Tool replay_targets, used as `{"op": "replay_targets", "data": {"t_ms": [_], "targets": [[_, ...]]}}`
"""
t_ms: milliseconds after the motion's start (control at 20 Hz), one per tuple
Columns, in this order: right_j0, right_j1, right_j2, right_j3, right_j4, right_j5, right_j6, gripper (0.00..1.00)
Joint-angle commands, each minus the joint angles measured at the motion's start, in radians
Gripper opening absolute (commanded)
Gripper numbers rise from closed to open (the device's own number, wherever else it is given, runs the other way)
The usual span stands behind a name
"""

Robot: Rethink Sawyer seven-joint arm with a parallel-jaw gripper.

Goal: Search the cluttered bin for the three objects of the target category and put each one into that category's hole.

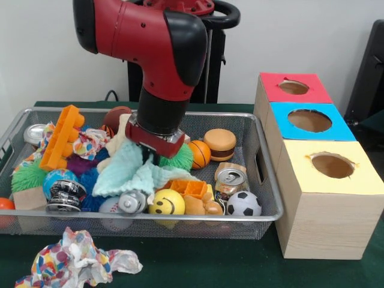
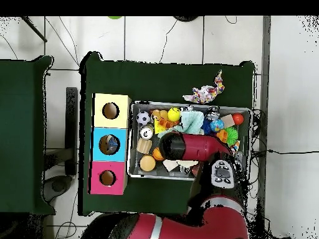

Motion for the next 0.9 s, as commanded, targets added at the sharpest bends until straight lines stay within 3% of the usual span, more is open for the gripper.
{"op": "replay_targets", "data": {"t_ms": [50,200,550,900], "targets": [[-0.112,-0.159,0.126,0.131,0.055,0.031,0.038,0.00],[-0.215,-0.234,0.243,0.198,0.100,0.022,0.010,0.00],[-0.258,-0.275,0.263,0.124,0.073,0.124,-0.068,0.00],[-0.286,-0.223,0.259,0.021,0.001,0.124,-0.116,0.00]]}}
